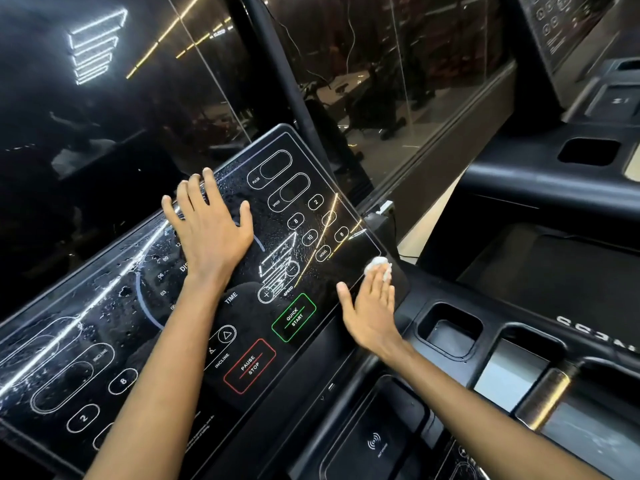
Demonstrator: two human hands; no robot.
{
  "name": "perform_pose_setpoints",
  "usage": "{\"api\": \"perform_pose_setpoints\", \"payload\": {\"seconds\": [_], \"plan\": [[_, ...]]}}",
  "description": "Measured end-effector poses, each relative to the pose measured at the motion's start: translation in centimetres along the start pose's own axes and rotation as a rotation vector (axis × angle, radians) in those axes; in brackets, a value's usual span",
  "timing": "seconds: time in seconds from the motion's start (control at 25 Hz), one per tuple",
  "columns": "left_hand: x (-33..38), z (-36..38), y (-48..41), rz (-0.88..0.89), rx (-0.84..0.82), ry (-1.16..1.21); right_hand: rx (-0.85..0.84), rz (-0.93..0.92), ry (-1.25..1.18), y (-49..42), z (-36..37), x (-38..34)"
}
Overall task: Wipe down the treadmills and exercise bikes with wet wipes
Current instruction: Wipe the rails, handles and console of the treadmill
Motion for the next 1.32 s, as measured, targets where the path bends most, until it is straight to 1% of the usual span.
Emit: {"api": "perform_pose_setpoints", "payload": {"seconds": [0.04,0.08,0.2,0.28,0.36,0.4,0.44,0.56,0.6,0.72,0.84,0.88,0.92,1.04,1.08,1.12,1.24,1.32], "plan": [[0.0,0.1,0.0,-0.004,0.005,0.0,0.0,-0.037,0.001,0.0,-0.1,-0.1],[0.0,0.1,0.0,-0.006,0.006,0.0,0.006,-0.024,-0.005,-0.4,-0.2,0.1],[-0.2,0.2,0.0,-0.005,0.011,0.01,0.014,0.134,-0.012,-1.2,-0.7,1.3],[-0.1,0.2,0.1,-0.002,0.018,0.011,-0.024,0.178,0.001,-0.9,-0.4,2.0],[0.0,0.2,0.1,-0.004,0.023,0.009,-0.014,0.183,-0.002,-0.6,-0.1,2.2],[0.0,0.2,0.1,-0.006,0.026,0.008,0.009,0.148,-0.024,-0.8,-0.1,1.9],[0.0,0.2,0.1,-0.005,0.026,0.008,0.038,0.069,-0.054,-1.0,-0.3,1.6],[0.1,0.2,0.1,-0.006,0.029,0.006,0.091,-0.268,-0.078,-1.0,-0.5,0.5],[0.1,0.1,0.1,-0.008,0.031,0.009,0.09,-0.322,-0.067,-0.9,-0.5,0.4],[0.1,0.1,0.2,-0.01,0.039,0.016,0.074,-0.368,-0.067,-0.9,-0.6,-0.6],[0.1,0.1,0.2,-0.006,0.042,0.005,0.064,-0.549,-0.056,-1.1,-0.9,-2.6],[0.1,0.1,0.2,-0.007,0.041,0.006,0.084,-0.553,-0.05,-1.3,-0.8,-2.6],[0.1,0.1,0.1,-0.008,0.041,0.012,0.117,-0.501,-0.046,-1.6,-0.5,-2.4],[-0.2,0.1,0.2,-0.012,0.049,0.022,0.196,-0.215,-0.065,-2.2,0.1,-2.2],[-0.2,0.1,0.2,-0.009,0.049,0.021,0.19,-0.191,-0.084,-2.2,0.2,-2.8],[-0.1,0.1,0.2,-0.006,0.046,0.019,0.172,-0.219,-0.112,-2.2,0.1,-3.7],[0.0,0.3,0.2,-0.009,0.04,0.019,0.138,-0.375,-0.175,-3.3,-1.1,-6.1],[-0.2,0.3,0.1,-0.012,0.025,0.028,0.155,-0.361,-0.161,-4.7,-1.7,-7.0]]}}
Point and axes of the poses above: each hand's wrist, its own y-axis away from the middle knuckle, its own z-axis out of the palm, x = y × z, the point moved 1 cm from there along -y, towards the middle knuckle, and after that the axes turned 15 degrees about x, right-handed, at the moved point
